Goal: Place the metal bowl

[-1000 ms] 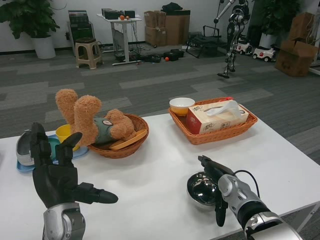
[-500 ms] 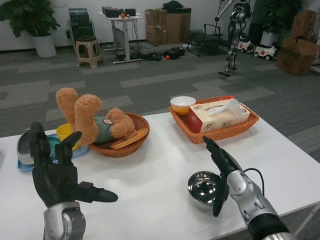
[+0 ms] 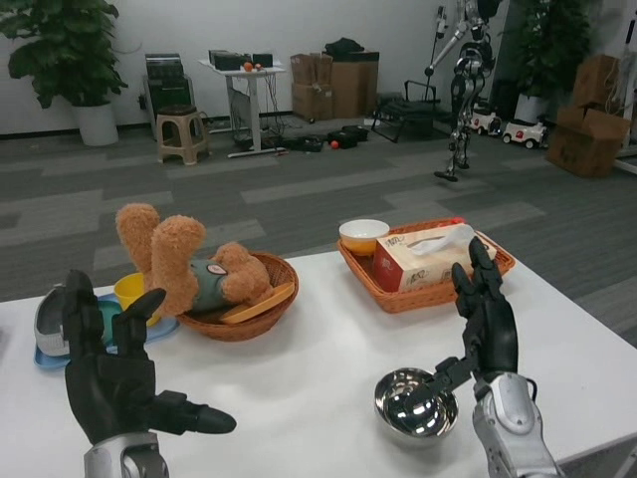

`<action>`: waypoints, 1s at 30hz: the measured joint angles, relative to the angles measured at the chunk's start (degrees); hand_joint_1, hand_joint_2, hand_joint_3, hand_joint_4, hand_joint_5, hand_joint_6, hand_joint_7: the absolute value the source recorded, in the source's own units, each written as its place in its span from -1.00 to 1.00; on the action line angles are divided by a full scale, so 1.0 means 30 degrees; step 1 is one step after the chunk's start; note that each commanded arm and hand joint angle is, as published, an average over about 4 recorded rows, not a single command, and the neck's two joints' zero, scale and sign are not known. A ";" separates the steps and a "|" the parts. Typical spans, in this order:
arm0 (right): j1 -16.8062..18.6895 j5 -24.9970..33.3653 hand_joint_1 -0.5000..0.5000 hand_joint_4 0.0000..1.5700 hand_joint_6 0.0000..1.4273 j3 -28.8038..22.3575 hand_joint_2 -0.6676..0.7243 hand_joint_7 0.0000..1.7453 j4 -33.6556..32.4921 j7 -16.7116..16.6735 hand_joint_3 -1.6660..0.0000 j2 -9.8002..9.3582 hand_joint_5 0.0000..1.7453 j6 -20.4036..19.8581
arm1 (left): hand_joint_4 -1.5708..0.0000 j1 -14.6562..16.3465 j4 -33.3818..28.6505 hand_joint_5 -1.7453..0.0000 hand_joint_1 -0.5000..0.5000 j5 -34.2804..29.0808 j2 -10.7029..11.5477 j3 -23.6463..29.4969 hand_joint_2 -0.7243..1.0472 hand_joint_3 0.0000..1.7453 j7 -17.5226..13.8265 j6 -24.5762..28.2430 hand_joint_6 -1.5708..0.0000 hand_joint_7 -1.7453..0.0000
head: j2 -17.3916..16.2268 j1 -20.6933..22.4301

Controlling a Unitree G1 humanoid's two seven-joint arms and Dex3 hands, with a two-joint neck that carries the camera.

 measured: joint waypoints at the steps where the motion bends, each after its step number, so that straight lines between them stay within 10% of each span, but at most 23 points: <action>1: 0.0011 0.0167 -0.83 -1.00 -1.00 0.0392 0.91 -0.92 0.0044 -0.0365 1.00 -0.0029 -1.00 -0.0697 | -0.43 0.0000 0.0002 -0.44 -0.91 0.0000 0.0001 0.0000 -0.90 -1.00 0.0000 0.0000 1.00 0.92 | 0.0272 0.0079; 12: -0.0295 0.0428 -0.75 -1.00 -1.00 0.2657 0.91 -0.84 0.0765 -0.2611 1.00 -0.0082 -1.00 -0.4250 | -0.43 -0.0001 0.0039 -0.41 -0.91 -0.0006 0.0017 -0.0013 -0.85 -1.00 0.0000 0.0001 1.00 0.92 | 0.1436 0.0516; 30: -0.1038 0.0537 -0.67 -1.00 -1.00 0.3417 0.82 -0.76 -0.0582 -0.1853 1.00 -0.0452 -0.75 -0.4401 | -0.48 -0.0064 0.0287 -0.44 -0.96 -0.0070 0.0172 -0.0186 -0.87 -1.00 -0.0314 0.0000 0.97 0.92 | 0.1395 0.0297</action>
